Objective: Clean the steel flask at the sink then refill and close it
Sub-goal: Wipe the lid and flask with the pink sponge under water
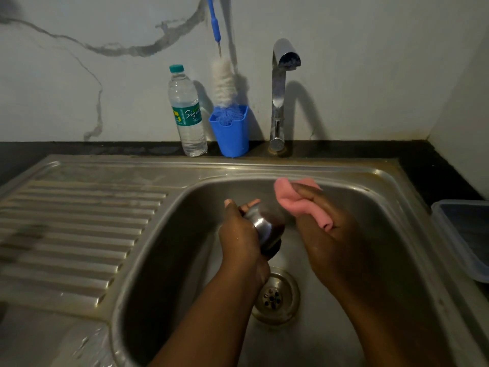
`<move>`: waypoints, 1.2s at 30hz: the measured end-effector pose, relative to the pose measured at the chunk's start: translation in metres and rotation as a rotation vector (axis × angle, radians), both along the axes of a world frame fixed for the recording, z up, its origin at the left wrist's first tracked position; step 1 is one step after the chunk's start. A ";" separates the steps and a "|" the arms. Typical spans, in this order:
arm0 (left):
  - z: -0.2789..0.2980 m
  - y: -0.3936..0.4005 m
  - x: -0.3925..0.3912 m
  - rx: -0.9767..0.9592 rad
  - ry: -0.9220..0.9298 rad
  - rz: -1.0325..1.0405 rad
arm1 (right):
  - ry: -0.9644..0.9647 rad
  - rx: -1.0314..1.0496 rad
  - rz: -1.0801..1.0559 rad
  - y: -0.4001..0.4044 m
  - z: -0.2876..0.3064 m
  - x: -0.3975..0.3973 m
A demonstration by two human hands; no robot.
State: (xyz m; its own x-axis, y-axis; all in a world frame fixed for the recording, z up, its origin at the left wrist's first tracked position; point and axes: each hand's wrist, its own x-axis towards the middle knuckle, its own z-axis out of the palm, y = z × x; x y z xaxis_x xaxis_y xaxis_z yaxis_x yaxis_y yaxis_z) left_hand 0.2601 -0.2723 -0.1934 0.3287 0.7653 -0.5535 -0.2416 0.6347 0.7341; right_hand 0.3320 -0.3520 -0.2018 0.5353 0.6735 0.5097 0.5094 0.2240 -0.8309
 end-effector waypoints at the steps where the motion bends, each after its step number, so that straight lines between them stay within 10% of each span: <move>1: 0.001 -0.001 -0.001 -0.002 -0.003 -0.007 | -0.073 0.016 0.024 0.001 -0.001 -0.004; 7: 0.001 -0.001 -0.001 0.036 0.011 0.023 | 0.052 -0.240 -0.071 0.002 -0.016 0.007; 36: -0.005 -0.002 -0.001 -0.066 -0.087 -0.187 | 0.470 -0.139 0.011 0.002 0.007 -0.011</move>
State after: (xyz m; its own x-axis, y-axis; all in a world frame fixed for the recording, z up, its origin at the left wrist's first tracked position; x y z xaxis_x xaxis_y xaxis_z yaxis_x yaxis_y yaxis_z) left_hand 0.2592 -0.2745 -0.1988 0.5099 0.6495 -0.5641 -0.1757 0.7206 0.6708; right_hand 0.3211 -0.3499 -0.1945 0.6782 0.7251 0.1196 0.0701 0.0981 -0.9927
